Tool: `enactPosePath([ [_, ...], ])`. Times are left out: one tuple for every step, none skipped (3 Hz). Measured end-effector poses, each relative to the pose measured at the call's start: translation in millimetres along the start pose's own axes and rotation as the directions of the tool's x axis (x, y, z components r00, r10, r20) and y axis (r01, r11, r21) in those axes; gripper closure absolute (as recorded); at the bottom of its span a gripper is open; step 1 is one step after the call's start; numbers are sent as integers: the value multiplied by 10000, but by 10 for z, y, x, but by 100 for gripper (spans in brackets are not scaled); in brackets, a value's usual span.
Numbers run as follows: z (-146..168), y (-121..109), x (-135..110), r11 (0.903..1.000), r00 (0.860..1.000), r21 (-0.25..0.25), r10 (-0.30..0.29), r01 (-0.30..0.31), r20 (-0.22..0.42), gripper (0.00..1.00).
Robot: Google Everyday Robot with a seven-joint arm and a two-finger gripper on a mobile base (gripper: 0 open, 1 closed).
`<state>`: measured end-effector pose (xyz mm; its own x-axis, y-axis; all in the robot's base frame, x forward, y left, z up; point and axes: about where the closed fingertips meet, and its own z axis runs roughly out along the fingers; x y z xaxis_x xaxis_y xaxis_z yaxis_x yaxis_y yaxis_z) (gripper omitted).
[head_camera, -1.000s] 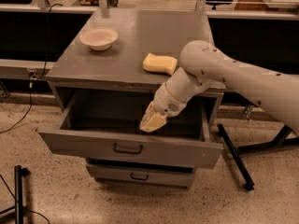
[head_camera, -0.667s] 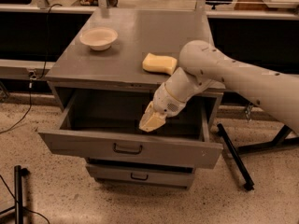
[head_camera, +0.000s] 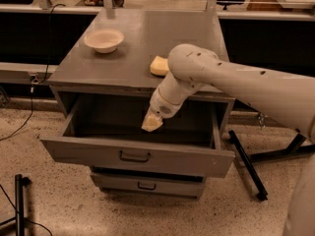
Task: Open top drawer
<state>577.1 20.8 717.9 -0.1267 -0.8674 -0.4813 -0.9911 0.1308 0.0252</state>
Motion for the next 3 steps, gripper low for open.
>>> enactPosePath([
  [201,-186,-33,9981,9989,399,475,-476,36,100],
  [442,-189,-44,9975,9979,328,616,-623,223,100],
  [626,-44,-6,9971,9971,21,755,-755,71,100],
])
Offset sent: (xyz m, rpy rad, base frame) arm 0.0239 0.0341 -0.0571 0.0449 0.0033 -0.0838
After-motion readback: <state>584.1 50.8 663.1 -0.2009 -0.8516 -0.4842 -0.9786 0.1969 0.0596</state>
